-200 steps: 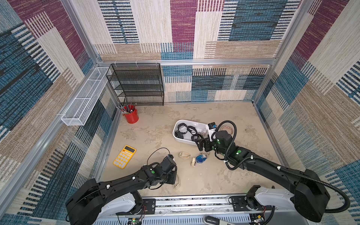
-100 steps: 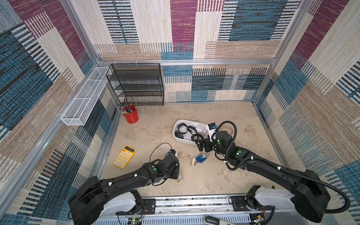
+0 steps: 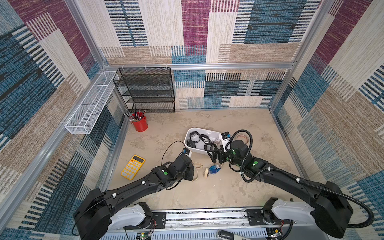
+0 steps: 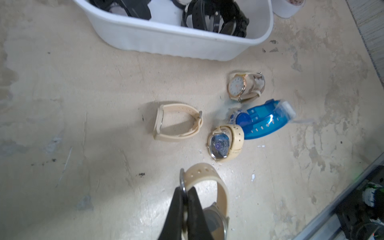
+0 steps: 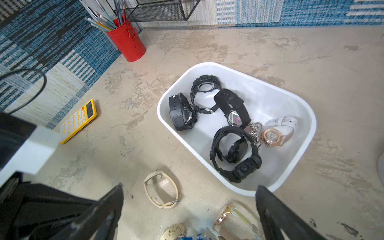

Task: Put the watch into the storage box
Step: Pick up the watch at the center of the board, then place the watch in the storage box.

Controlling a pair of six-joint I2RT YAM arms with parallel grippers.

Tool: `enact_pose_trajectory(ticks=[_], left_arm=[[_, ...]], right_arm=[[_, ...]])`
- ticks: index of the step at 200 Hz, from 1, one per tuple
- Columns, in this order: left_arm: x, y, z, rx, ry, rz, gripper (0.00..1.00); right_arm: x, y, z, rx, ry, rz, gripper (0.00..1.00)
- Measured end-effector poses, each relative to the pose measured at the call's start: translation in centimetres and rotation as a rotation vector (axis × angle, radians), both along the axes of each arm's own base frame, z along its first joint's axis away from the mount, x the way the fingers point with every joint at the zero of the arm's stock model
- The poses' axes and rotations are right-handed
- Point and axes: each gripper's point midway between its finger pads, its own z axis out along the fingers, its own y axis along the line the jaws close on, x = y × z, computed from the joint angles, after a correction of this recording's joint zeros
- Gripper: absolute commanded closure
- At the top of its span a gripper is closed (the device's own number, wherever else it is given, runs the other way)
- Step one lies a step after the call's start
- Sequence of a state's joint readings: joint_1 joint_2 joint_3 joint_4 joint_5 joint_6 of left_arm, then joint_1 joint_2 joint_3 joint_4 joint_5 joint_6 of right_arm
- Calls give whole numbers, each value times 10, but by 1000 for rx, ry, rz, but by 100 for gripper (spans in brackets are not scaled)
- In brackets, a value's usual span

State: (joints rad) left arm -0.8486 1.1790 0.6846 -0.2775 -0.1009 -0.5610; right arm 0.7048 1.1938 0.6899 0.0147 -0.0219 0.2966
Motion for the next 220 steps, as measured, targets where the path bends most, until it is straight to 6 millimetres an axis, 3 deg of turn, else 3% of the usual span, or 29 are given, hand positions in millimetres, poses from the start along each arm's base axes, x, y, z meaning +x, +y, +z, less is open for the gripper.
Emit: enact_pose_trajectory(ticks=[42, 96, 220], left_arm=[[35, 4, 20, 4, -64, 26, 100], [81, -4, 43, -20, -130, 21, 100], [148, -22, 43, -48, -164, 24, 100]], right_arm=[[-19, 13, 5, 47, -12, 129, 0], [-23, 18, 7, 62, -12, 164, 0], [-13, 10, 5, 57, -5, 82, 0]])
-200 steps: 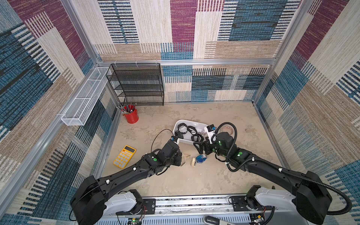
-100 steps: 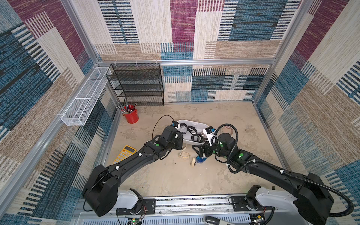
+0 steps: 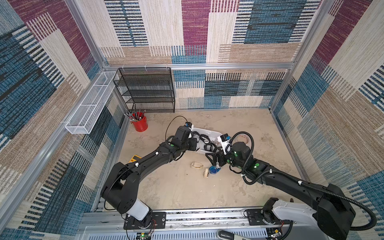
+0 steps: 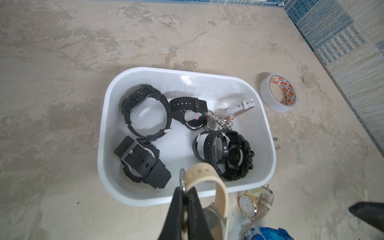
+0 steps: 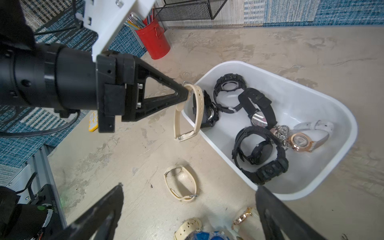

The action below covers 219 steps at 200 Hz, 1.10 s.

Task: Put the watch into the storage box
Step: Place the watch in the storage box.

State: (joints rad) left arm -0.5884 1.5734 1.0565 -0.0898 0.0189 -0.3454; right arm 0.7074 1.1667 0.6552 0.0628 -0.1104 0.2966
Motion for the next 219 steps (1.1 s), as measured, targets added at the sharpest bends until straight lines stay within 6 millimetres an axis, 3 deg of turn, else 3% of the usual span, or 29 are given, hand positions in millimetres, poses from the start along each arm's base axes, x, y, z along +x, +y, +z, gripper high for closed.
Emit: enact_pose_trajectory(ticks=[88, 180, 201, 219], left_arm=[[33, -7, -29, 10, 33, 20, 100], [42, -7, -54, 9, 93, 36, 100], [42, -7, -54, 5, 95, 36, 89], [42, -8, -49, -1, 88, 35, 71]], right_arm=[[4, -4, -4, 16, 32, -55, 0], [7, -6, -8, 3, 38, -75, 0], [8, -6, -8, 2, 37, -78, 0], [8, -7, -8, 2, 35, -80, 0]])
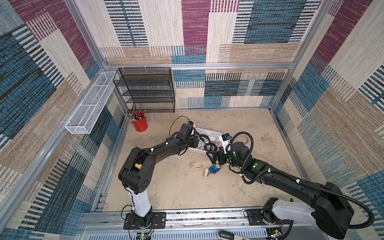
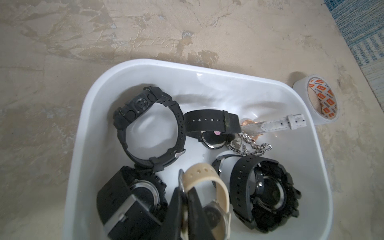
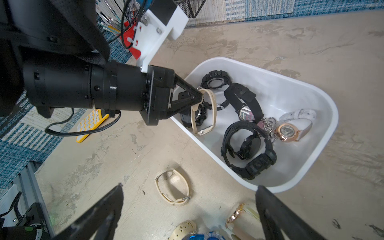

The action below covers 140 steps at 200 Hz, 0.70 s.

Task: Put the watch into the storage box
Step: Place the watch in the storage box.

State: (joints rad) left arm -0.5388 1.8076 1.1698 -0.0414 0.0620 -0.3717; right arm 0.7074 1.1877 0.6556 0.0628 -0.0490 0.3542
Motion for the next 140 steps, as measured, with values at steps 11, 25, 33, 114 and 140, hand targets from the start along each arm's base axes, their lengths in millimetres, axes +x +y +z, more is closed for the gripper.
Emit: enact_pose_trajectory(ticks=[11, 25, 33, 114, 140], left_arm=[[-1, 0, 6, -7, -10, -1, 58], [-3, 0, 12, -18, -22, -4, 43], [-5, 0, 14, -25, -24, -9, 33], [-46, 13, 39, -116, -68, -46, 7], [-65, 19, 51, -158, -107, -63, 5]], right_arm=[[0, 0, 0, 0, -1, -1, 0], [1, 0, 1, -1, -4, -6, 0], [2, 0, 2, 1, -5, -6, 0], [3, -3, 7, 10, -14, -28, 1], [4, -4, 5, 13, -7, -40, 1]])
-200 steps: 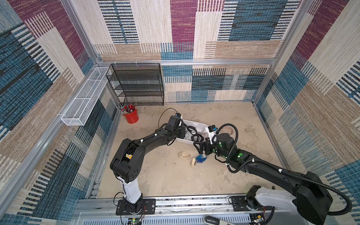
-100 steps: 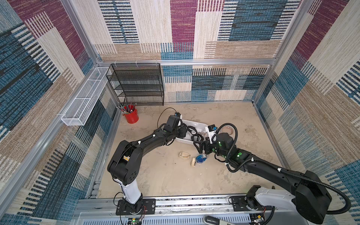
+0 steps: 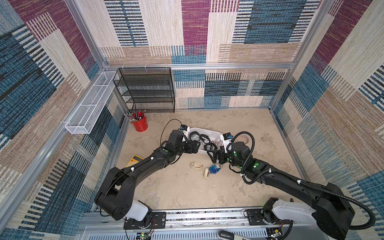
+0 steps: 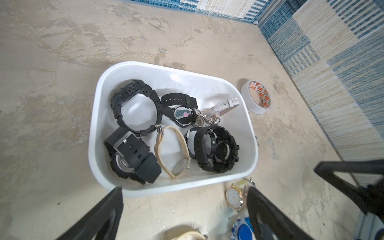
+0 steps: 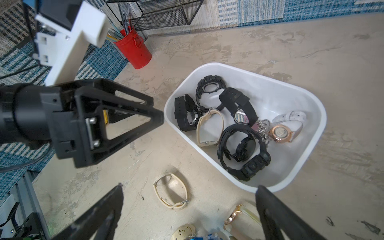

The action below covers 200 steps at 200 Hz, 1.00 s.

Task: Put the watch into the storage box
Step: Place the watch in the storage box, then pick up the watch at the center of the board.

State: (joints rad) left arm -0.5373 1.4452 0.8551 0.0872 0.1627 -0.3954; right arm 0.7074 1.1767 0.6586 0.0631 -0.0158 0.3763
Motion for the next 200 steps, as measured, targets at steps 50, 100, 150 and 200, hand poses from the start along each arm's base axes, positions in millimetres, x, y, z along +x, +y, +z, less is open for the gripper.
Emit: enact_pose_trajectory(ticks=[50, 100, 150, 200], left_arm=[[-37, 22, 8, -50, -50, 11, 3], [-61, 36, 4, -67, -68, 16, 3], [-65, 37, 3, -79, -60, 12, 4], [-67, 31, -5, -85, -26, -17, 4]], right_arm=[[0, -1, -3, 5, 12, -12, 0], [2, -2, -7, 0, 25, -26, 0], [1, -9, -11, -19, 50, -60, 0], [-13, -40, -32, -69, 119, -149, 4]])
